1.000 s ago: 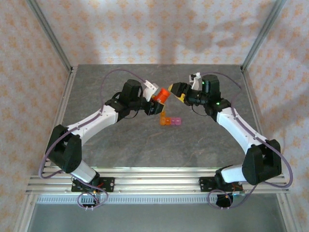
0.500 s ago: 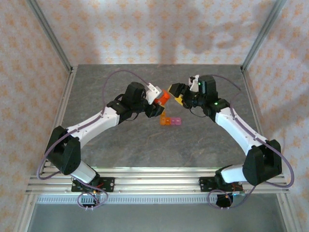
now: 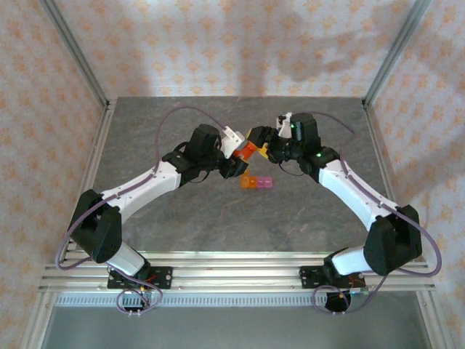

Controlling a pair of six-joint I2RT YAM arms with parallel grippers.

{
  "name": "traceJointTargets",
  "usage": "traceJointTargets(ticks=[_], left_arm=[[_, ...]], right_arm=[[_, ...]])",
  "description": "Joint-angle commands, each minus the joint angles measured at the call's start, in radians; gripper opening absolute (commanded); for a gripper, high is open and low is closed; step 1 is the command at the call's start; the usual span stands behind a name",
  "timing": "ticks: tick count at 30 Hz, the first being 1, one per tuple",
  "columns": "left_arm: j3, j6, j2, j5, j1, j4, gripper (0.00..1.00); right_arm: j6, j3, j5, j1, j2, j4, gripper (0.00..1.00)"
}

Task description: Sort the pills into containers

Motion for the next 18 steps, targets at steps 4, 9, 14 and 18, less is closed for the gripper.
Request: traceJointTargets(ticks=[4, 9, 14, 18], left_arm=[[0.038, 0.006, 0.004, -0.010, -0.010, 0.036, 0.00], [0.034, -0.015, 0.004, 0.000, -0.010, 0.061, 0.00], [0.033, -0.044, -0.008, 0.055, 0.005, 0.075, 0.00], [0.028, -0.119, -0.020, 0.203, 0.045, 0.107, 0.00]], right_arm=[[0.006, 0.015, -0.005, 0.017, 0.022, 0.048, 0.55], [0.004, 0.000, -0.018, 0.016, 0.030, 0.067, 0.42], [-0.056, -0.012, -0.020, 0.006, 0.027, 0.076, 0.33], [-0.149, -0.049, -0.070, -0.040, 0.011, 0.135, 0.32]])
